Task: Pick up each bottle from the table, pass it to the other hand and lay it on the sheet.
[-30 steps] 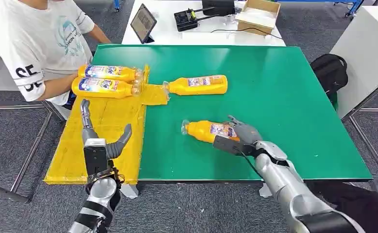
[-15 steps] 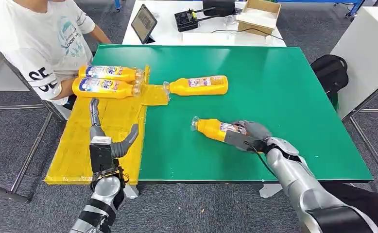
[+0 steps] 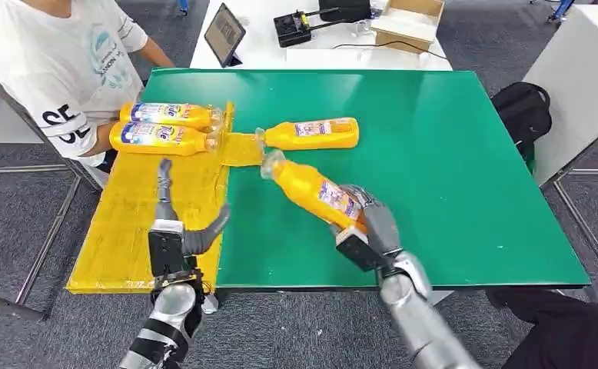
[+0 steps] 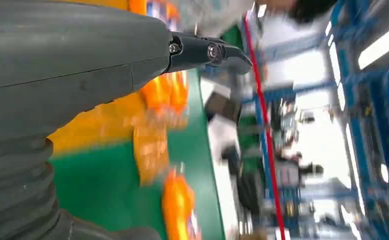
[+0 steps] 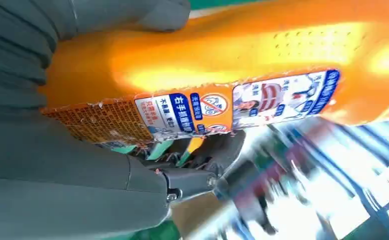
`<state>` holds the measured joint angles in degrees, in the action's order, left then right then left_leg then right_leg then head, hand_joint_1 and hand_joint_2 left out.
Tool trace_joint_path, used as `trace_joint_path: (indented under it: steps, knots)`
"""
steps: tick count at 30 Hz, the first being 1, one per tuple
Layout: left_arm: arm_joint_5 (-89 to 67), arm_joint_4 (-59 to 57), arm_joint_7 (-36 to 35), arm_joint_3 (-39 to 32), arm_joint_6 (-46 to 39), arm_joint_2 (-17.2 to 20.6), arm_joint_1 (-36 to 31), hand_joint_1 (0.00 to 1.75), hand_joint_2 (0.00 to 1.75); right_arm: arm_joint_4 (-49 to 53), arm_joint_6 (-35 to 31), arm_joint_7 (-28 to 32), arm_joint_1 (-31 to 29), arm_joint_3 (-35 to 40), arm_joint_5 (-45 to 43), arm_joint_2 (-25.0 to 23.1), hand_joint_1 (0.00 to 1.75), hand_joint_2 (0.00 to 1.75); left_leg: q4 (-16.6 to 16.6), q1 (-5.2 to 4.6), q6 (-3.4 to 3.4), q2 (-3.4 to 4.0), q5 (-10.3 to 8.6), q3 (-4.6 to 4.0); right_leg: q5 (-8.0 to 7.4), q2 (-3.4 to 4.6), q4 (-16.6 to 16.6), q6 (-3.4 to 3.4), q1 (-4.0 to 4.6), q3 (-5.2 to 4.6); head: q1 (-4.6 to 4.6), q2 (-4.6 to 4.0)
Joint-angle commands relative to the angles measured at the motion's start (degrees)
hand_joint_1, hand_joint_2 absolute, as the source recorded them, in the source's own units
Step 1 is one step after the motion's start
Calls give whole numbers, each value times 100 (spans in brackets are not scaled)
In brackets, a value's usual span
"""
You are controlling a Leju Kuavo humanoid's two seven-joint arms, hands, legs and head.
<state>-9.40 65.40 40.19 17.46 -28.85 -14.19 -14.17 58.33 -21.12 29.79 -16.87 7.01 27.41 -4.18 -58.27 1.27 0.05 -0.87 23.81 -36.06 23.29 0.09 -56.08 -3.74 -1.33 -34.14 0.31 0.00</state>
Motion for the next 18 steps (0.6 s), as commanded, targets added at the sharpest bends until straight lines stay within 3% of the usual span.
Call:
trace_joint_path:
  steps: [1,3,4,7,12,16,18]
  knots:
    - [39,-418,-19,-75,125,-105,-140,0,175,1790,-130,6,591,-502,-87,-521,175,175,1,-5,9,6,12,12,12,-2,1,15,-1,13,2,0]
    - [39,-418,-19,-75,125,-105,-140,0,175,1790,-130,6,591,-502,-87,-521,175,175,1,-6,10,19,14,12,10,8,0,16,-5,10,2,0]
    - [159,-477,-19,-133,475,-170,-147,0,175,1836,-260,339,639,-690,-330,-547,175,175,2,-6,9,12,9,-2,6,3,1,14,-8,-2,4,0]
    - [248,-514,-19,-165,1116,-329,-107,0,175,2399,-635,561,919,-822,-343,-704,175,175,2,-8,9,4,13,5,15,-14,4,25,-11,7,2,0]
    - [219,-386,-19,-20,1790,-393,15,0,175,2661,-753,609,1119,-906,-330,-800,175,175,2,-11,10,5,18,1,16,-5,6,21,-15,4,4,0]
    - [209,-379,-19,-32,1807,-397,23,0,175,2617,-755,620,1115,-903,-321,-803,175,175,4,-11,7,4,9,-13,7,-3,7,14,-16,-15,4,0]
    - [412,-456,-19,-30,2692,-375,18,0,175,2471,-620,706,1135,-883,-289,-802,175,175,4,-9,7,9,11,-10,7,0,8,16,-12,-12,2,0]
